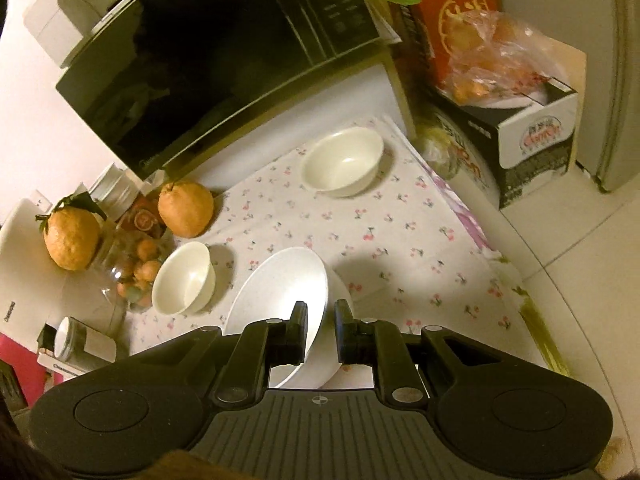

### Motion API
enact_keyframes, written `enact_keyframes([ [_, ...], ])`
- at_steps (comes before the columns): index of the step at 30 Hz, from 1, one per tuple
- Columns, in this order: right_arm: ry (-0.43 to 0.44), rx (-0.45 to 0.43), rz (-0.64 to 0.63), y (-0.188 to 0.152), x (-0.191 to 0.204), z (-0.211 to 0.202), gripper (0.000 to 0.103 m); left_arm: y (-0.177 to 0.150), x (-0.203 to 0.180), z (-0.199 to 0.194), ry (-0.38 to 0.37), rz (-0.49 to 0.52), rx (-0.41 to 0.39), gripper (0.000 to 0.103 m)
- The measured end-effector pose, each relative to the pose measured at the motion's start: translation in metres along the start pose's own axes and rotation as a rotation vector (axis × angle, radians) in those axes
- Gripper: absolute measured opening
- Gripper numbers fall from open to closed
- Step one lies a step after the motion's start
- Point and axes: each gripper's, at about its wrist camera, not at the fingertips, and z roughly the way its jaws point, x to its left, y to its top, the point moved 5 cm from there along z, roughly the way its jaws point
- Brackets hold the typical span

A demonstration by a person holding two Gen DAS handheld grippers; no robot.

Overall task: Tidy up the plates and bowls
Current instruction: 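Lift the white bowl with both grippers and carry it beside the plate stack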

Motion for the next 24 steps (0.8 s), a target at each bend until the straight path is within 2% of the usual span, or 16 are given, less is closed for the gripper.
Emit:
enact_keyframes([
  [13, -0.052, 0.062, 0.072, -0.014, -0.03, 0.015, 0.015, -0.023, -0.018, 0.017, 0.053, 0.113, 0.028, 0.013],
  [24, -0.063, 0.084, 0.09, -0.014, -0.04, 0.02, 0.015, -0.026, -0.028, 0.019, 0.075, 0.172, 0.027, 0.013],
])
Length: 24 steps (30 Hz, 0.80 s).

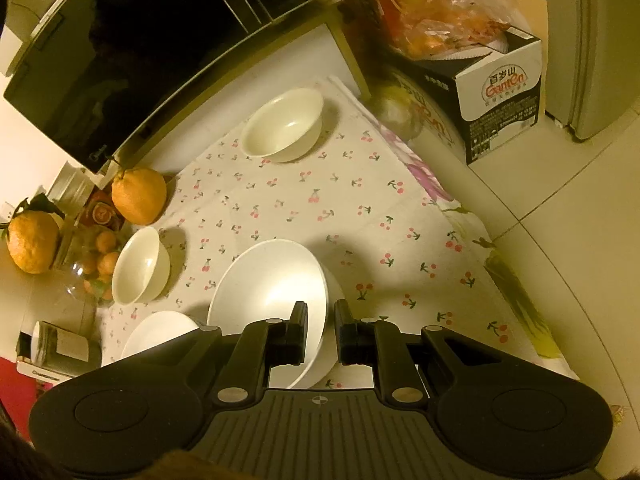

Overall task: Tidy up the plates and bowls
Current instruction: 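Lift the white bowl with both grippers and carry it beside the plate stack, then lower the white bowl onto the tablecloth and open both grippers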

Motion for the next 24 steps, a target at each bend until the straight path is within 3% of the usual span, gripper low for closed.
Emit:
enact_keyframes([
  [6, -0.019, 0.024, 0.013, -0.002, -0.007, 0.005, 0.015, -0.004, -0.008, 0.005, 0.024, 0.064, 0.019, 0.014],
  [24, -0.028, 0.07, 0.081, -0.004, -0.022, 0.018, 0.018, -0.006, -0.017, 0.011, 0.017, 0.11, 0.05, 0.02],
])
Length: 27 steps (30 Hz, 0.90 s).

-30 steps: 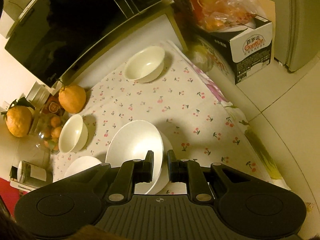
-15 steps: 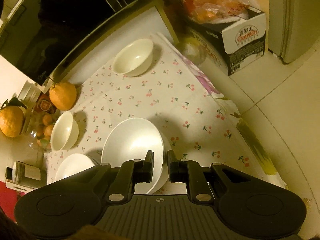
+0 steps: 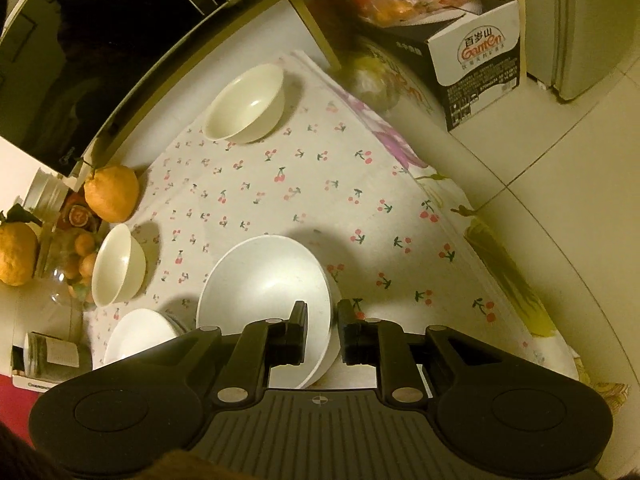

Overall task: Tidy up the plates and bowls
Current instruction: 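Lower the white bowl onto the tablecloth and open both grippers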

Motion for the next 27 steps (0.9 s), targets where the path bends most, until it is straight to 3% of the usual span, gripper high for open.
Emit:
enact_keyframes([
  [11, 0.001, -0.01, 0.01, 0.003, -0.002, -0.002, 0.019, 0.002, 0.003, -0.003, -0.008, -0.015, -0.012, 0.026],
  [14, 0.004, -0.022, 0.016, 0.004, -0.002, -0.003, 0.027, 0.004, 0.003, -0.005, -0.021, -0.02, -0.02, 0.029],
  [19, -0.001, -0.043, 0.002, 0.007, 0.0, -0.006, 0.028, 0.006, 0.002, -0.011, -0.04, -0.028, -0.04, 0.034],
  [23, -0.006, -0.063, -0.019, 0.01, 0.003, -0.009, 0.038, 0.008, 0.003, -0.016, -0.059, -0.037, -0.055, 0.039],
  [27, -0.003, -0.088, -0.042, 0.014, 0.009, -0.014, 0.042, 0.01, 0.008, -0.024, -0.073, -0.053, -0.073, 0.05],
])
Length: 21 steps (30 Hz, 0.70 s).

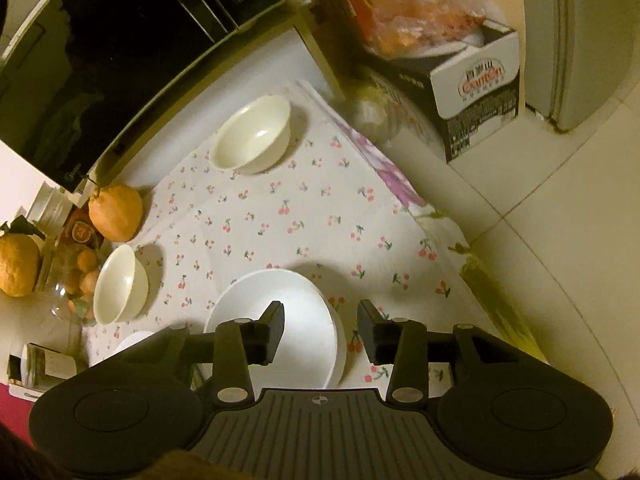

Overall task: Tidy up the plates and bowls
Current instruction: 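Lower the white bowl onto the tablecloth and open both grippers, then move both grippers to the rim of the cream bowl by the glass jar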

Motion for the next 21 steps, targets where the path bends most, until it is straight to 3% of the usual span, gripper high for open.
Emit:
enact_keyframes([
  [5, 0.026, -0.015, -0.017, 0.003, 0.011, -0.001, 0.059, 0.005, 0.013, -0.006, -0.003, -0.018, -0.008, 0.06],
  [8, 0.034, -0.024, -0.037, 0.003, 0.023, 0.0, 0.062, 0.008, 0.024, -0.01, 0.007, -0.029, -0.019, 0.073],
  [10, 0.044, -0.027, -0.052, 0.003, 0.032, 0.001, 0.067, 0.01, 0.032, -0.014, 0.019, -0.03, -0.027, 0.086],
  [16, 0.082, -0.023, -0.067, 0.001, 0.063, 0.009, 0.073, 0.017, 0.057, -0.019, 0.084, -0.01, -0.04, 0.1],
  [21, 0.109, -0.025, -0.085, -0.002, 0.09, 0.019, 0.082, 0.024, 0.083, -0.02, 0.109, -0.04, -0.034, 0.103],
])
